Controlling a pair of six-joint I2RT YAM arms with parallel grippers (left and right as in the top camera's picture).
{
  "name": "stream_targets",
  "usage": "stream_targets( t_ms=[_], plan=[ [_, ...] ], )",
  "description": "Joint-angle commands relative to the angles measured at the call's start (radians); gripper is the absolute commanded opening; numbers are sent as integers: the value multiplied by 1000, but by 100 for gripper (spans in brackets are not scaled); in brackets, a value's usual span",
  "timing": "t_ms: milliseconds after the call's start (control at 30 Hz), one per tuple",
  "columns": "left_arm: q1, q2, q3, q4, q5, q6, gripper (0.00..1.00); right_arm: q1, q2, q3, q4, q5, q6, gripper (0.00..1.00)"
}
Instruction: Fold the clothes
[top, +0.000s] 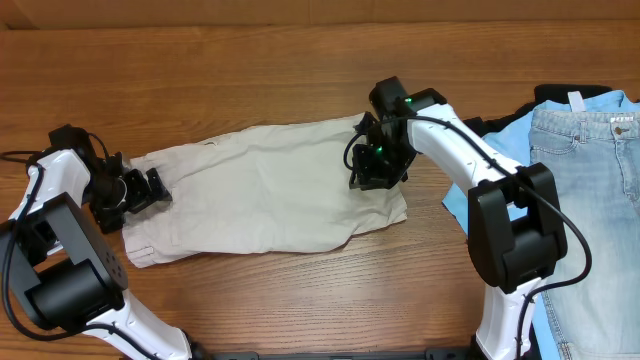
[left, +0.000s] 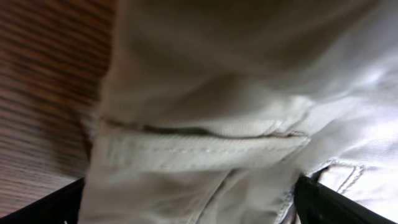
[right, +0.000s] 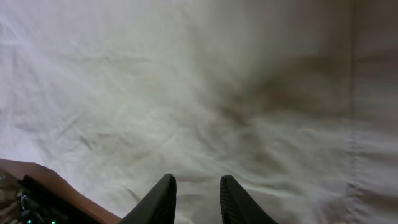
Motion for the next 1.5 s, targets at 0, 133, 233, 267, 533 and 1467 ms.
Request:
stream_targets(
  t_ms=[0, 133, 233, 267, 533, 1467],
  plan=[
    [24, 11, -24, -20, 43, 11, 97, 13, -20, 18, 5, -11, -7, 27],
    [42, 10, 45, -90, 50, 17, 97, 13, -20, 18, 10, -11, -6, 27],
    [53, 10, 80, -122, 30, 19, 97, 13, -20, 18, 16, -2, -3, 27],
    [56, 10, 79, -118, 32, 19, 97, 13, -19, 18, 20, -1, -2, 27],
    [7, 12, -86, 83, 84, 18, 100, 13, 17, 18, 34, -2, 24, 27],
    [26, 11, 611, -514, 74, 15, 4, -32, 21, 18, -17, -5, 24, 16]
  ],
)
